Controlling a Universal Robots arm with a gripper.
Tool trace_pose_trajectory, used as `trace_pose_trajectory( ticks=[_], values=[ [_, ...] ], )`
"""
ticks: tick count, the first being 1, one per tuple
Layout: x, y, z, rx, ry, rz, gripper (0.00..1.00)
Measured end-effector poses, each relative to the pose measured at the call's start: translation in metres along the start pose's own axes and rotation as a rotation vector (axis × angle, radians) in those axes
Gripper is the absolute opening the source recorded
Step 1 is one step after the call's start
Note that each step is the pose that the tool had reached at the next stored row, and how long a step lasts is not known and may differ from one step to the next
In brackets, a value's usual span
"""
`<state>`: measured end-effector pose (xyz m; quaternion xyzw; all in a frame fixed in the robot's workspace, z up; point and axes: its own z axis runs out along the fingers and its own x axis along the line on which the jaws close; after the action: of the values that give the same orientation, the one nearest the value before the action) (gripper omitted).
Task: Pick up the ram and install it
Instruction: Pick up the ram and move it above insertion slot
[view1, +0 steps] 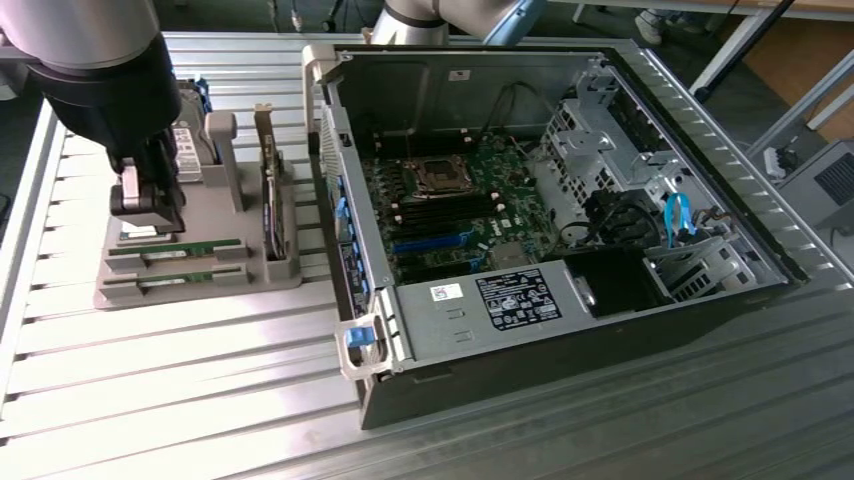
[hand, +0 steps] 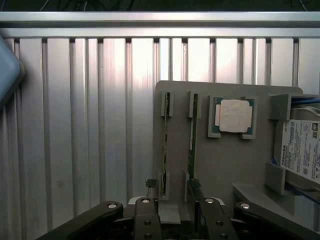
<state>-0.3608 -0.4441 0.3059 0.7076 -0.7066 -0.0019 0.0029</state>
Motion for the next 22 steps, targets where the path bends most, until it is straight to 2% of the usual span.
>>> trace_pose_trajectory(
  ticks=[22],
  values=[
    [0.000,-0.0001,0.0274,0.0001,0.0000,0.000,0.35]
  ],
)
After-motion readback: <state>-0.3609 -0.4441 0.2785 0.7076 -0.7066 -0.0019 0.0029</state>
